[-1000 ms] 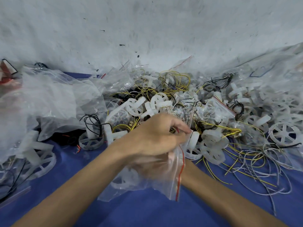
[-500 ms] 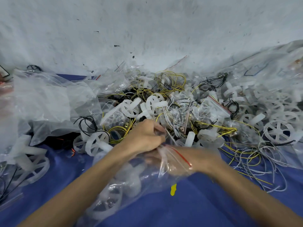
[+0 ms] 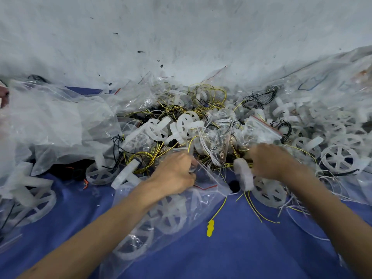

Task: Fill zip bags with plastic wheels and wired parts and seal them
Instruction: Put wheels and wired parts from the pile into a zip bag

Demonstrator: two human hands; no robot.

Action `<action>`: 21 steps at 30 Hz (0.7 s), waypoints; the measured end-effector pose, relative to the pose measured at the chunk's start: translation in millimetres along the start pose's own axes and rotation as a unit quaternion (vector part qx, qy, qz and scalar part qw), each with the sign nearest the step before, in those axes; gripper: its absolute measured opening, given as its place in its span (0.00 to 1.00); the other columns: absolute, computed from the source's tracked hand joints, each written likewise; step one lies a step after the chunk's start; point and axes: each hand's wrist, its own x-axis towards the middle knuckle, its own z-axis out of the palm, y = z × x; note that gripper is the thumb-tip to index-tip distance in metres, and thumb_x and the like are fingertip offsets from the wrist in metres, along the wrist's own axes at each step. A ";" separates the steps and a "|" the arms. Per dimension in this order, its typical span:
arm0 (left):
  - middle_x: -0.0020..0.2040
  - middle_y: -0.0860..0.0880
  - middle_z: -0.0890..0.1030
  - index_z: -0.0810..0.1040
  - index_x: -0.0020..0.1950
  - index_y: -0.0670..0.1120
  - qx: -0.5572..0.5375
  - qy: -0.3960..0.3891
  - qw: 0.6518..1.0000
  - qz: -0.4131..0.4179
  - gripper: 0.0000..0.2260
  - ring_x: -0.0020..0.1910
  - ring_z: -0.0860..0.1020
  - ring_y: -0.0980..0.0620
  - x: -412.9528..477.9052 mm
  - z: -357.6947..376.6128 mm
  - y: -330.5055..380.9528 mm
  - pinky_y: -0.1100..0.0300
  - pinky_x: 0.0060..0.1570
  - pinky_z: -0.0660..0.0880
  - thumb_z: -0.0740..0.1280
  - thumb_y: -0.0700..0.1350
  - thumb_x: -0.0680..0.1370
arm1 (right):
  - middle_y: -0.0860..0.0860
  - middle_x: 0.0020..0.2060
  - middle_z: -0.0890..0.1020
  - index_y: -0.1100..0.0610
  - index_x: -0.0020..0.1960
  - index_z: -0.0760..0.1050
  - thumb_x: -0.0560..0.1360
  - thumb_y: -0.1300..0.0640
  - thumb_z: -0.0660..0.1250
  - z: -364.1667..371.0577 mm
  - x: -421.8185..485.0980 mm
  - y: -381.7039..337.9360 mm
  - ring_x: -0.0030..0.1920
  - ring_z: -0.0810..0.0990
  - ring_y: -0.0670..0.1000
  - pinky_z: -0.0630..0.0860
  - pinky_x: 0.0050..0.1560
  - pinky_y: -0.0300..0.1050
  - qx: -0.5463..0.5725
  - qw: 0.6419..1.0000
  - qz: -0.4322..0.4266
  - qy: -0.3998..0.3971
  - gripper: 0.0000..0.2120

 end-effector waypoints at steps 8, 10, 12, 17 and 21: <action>0.55 0.52 0.76 0.79 0.56 0.47 0.019 0.025 0.999 0.023 0.13 0.60 0.72 0.51 -0.7 4.1 0.5 0.59 0.62 0.64 0.65 0.40 0.72 | 0.54 0.59 0.74 0.46 0.63 0.74 0.78 0.56 0.59 15.1 8.5 -5.1 0.61 0.73 0.59 0.72 0.52 0.51 0.039 0.998 -0.042 0.008 0.16; 0.56 0.51 0.75 0.77 0.58 0.46 0.026 0.030 0.999 0.026 0.15 0.60 0.72 0.50 -1.3 3.8 2.4 0.56 0.63 0.64 0.64 0.41 0.73 | 0.52 0.64 0.68 0.48 0.64 0.74 0.78 0.61 0.57 18.7 15.4 -4.9 0.65 0.69 0.59 0.72 0.53 0.53 0.039 0.998 -0.054 0.006 0.18; 0.57 0.51 0.75 0.76 0.60 0.46 0.039 0.038 0.998 0.035 0.16 0.60 0.72 0.50 -1.6 3.3 4.8 0.54 0.63 0.64 0.63 0.41 0.73 | 0.51 0.63 0.68 0.50 0.64 0.73 0.78 0.64 0.56 19.8 21.8 -5.9 0.63 0.71 0.59 0.72 0.52 0.53 0.028 0.997 -0.073 0.022 0.19; 0.57 0.51 0.74 0.75 0.63 0.46 0.051 0.043 0.997 0.044 0.17 0.60 0.72 0.50 -3.6 2.0 7.3 0.55 0.61 0.65 0.61 0.41 0.74 | 0.55 0.60 0.72 0.54 0.66 0.65 0.78 0.58 0.57 18.0 35.2 -22.1 0.61 0.73 0.58 0.70 0.58 0.57 0.066 0.996 -0.052 -0.004 0.16; 0.58 0.51 0.74 0.74 0.63 0.46 0.036 0.041 0.997 0.046 0.17 0.60 0.72 0.50 -5.7 1.1 7.5 0.55 0.62 0.66 0.61 0.41 0.74 | 0.58 0.57 0.74 0.57 0.64 0.66 0.76 0.62 0.55 17.1 36.7 -35.2 0.59 0.74 0.60 0.69 0.54 0.56 0.046 0.999 -0.005 -0.015 0.16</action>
